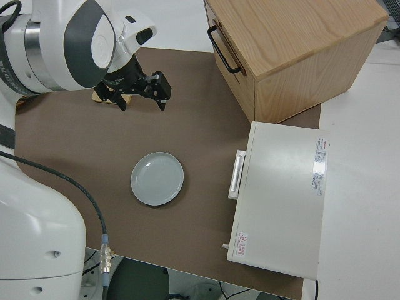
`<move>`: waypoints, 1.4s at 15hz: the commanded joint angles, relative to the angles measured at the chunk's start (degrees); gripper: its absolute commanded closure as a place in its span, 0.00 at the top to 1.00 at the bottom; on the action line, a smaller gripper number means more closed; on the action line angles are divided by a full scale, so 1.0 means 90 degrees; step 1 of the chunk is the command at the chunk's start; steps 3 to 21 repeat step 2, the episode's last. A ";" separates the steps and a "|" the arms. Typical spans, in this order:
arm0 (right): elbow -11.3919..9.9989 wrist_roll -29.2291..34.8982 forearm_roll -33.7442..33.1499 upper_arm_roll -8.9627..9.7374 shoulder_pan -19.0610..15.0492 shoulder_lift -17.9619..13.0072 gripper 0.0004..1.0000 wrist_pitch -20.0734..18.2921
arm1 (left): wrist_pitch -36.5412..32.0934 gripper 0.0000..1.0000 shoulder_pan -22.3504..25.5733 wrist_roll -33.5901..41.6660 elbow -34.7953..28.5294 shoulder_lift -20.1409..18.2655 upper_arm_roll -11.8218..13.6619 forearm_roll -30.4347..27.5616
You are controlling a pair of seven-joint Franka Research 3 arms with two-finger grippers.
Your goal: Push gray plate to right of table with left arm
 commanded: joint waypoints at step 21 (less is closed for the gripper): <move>-0.0004 -0.0016 0.0051 0.0035 -0.0069 -0.0048 0.98 -0.0076 | -0.0164 1.00 -0.0027 0.0077 0.0145 0.0058 0.0007 0.0124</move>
